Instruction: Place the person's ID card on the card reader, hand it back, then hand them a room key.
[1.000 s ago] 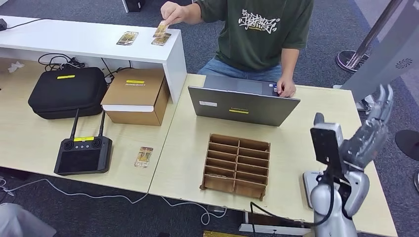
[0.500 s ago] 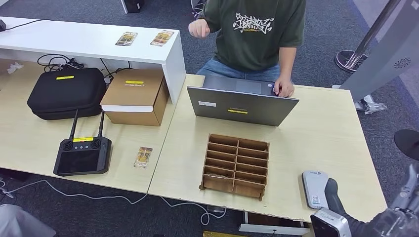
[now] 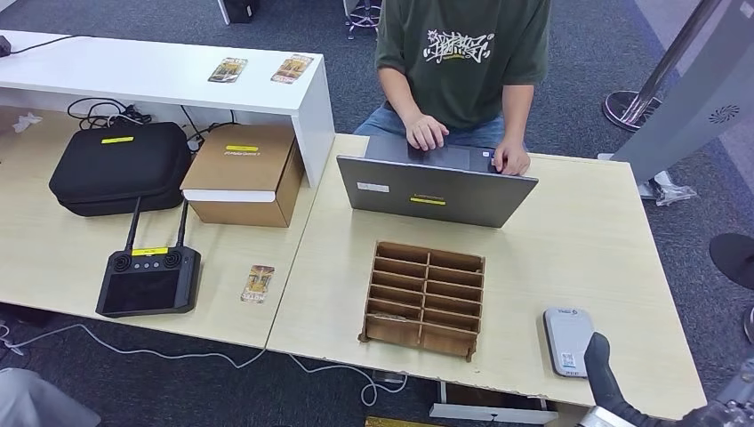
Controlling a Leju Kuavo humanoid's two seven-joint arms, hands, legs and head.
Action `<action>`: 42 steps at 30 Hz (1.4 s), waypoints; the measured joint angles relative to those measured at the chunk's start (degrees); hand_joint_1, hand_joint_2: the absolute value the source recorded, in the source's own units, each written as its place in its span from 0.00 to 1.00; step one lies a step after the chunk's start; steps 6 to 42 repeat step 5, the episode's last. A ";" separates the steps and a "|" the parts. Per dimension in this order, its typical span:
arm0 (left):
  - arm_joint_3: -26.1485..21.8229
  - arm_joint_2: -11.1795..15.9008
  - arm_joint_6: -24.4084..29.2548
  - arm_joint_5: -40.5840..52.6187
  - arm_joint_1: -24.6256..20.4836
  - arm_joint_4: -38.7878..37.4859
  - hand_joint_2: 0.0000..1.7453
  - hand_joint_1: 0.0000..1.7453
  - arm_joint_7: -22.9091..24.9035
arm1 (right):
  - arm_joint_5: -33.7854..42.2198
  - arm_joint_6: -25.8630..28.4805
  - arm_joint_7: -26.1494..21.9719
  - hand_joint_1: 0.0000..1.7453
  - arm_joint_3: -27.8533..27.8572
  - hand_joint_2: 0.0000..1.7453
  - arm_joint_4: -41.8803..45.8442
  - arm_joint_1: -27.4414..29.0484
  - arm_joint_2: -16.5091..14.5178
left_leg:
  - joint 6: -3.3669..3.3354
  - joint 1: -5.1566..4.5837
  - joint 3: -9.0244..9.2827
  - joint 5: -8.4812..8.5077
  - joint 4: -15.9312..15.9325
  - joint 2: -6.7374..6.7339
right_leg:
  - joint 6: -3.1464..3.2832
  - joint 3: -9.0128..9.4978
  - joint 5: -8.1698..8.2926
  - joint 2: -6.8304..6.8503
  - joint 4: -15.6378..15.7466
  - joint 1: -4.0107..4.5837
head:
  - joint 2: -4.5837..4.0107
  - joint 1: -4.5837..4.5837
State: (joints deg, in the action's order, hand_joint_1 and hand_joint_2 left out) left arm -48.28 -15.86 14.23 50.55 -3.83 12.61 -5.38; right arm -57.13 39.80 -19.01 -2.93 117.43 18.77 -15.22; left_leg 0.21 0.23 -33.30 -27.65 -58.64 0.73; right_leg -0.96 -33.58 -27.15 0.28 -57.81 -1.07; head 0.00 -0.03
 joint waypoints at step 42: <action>-0.27 0.04 0.01 -0.42 0.07 0.00 0.00 0.00 -0.43 | 0.49 0.00 -0.23 0.00 -0.13 1.00 -0.13 0.24 -0.27 | 0.00 0.00 0.00 0.00 0.00 0.00 | 0.00 0.00 0.00 0.00 0.00 0.00 | 0.00 0.00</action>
